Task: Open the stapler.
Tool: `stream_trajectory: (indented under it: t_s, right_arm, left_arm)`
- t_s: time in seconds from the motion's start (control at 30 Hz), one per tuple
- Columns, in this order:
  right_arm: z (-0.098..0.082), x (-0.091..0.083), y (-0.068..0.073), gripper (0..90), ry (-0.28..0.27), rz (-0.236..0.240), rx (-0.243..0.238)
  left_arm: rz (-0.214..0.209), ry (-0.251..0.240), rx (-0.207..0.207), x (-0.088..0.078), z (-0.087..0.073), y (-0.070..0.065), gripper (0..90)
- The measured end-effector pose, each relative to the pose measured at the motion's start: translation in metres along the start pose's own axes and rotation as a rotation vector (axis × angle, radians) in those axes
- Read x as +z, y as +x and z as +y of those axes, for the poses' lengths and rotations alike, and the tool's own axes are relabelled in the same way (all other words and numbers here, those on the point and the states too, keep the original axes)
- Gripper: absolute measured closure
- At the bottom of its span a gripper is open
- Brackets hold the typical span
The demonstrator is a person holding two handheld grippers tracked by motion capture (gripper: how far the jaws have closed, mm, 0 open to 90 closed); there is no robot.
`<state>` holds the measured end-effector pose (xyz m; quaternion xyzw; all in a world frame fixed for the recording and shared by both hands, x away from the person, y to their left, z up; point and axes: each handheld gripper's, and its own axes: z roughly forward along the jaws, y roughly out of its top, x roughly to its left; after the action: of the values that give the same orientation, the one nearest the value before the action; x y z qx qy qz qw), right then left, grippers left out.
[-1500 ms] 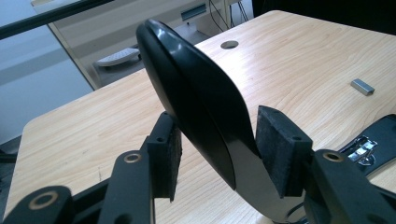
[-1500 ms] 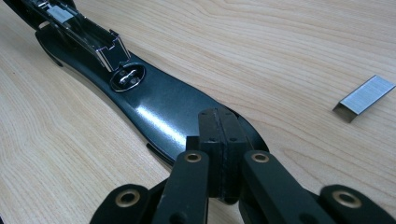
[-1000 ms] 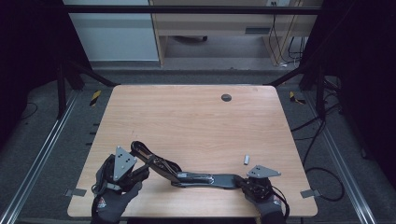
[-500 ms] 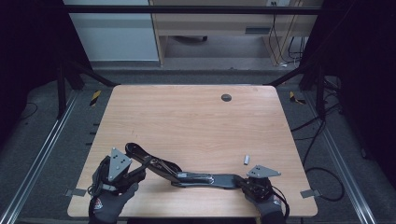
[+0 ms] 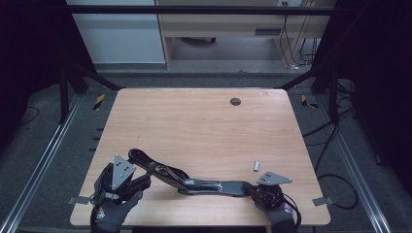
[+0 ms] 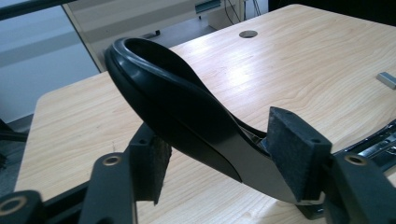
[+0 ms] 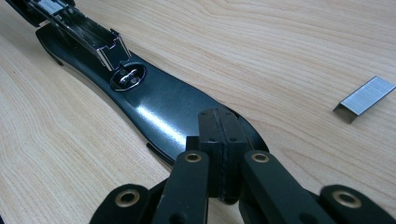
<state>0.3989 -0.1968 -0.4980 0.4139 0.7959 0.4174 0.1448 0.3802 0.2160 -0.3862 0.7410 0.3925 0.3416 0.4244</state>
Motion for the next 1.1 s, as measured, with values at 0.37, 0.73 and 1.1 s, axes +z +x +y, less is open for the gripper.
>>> stream_trajectory:
  t_s: [0.37,0.73,1.1]
  right_arm:
    - [0.001,-0.002,-0.001,90.0,0.006,-0.002,0.007]
    - [0.002,-0.008,-0.004,88.1,-0.027,-0.015,0.027]
    - [0.003,-0.011,-0.009,80.6,-0.029,-0.026,0.068]
  left_arm:
    - [-0.012,-0.007,-0.010,-0.008,-0.001,0.004,35.5]
    - [-0.017,0.001,-0.010,-0.017,-0.006,0.005,34.0]
    - [0.006,0.026,-0.003,-0.022,-0.015,0.009,34.9]
